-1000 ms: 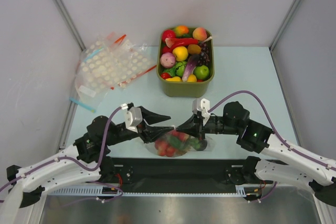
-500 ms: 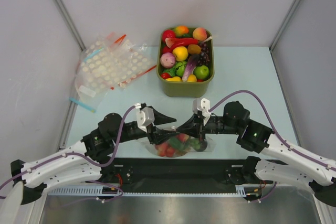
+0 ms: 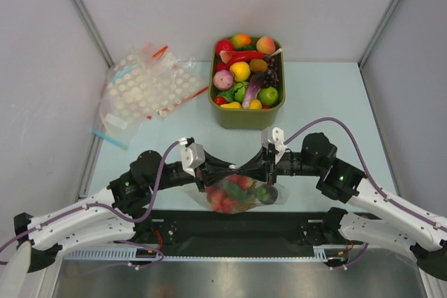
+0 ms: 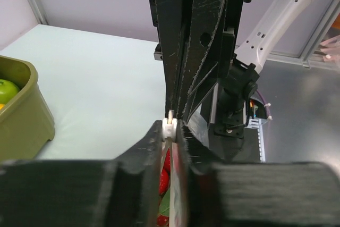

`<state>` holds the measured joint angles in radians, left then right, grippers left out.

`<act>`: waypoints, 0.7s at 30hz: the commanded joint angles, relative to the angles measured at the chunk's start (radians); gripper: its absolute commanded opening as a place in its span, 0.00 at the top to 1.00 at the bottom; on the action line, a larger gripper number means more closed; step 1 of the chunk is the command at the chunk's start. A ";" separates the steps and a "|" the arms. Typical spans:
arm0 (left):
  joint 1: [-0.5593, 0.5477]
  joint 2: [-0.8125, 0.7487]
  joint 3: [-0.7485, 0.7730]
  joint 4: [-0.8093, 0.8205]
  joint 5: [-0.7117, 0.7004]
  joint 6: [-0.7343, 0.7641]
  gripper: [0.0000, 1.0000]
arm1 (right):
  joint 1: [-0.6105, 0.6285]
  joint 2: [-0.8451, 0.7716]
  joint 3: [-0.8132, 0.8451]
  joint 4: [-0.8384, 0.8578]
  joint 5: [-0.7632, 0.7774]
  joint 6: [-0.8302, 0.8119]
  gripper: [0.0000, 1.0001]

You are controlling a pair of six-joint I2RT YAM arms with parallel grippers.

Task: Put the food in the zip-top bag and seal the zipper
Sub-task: Zip the zipper food storage bag at the center of the board.

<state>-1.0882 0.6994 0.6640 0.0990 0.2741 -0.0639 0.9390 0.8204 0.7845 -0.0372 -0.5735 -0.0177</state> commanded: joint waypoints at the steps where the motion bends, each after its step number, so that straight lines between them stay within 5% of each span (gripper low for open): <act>1: -0.006 -0.021 0.028 0.031 0.020 0.013 0.85 | -0.005 -0.020 0.012 0.094 -0.026 0.013 1.00; 5: -0.006 -0.037 0.014 0.044 -0.001 0.012 1.00 | -0.008 -0.030 0.006 0.100 -0.020 0.013 1.00; 21: -0.006 -0.008 0.031 0.021 -0.006 0.018 1.00 | -0.134 -0.173 -0.096 0.223 0.142 0.168 1.00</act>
<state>-1.0927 0.7006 0.6640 0.1020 0.2615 -0.0525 0.8570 0.7074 0.7025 0.0769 -0.5350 0.0963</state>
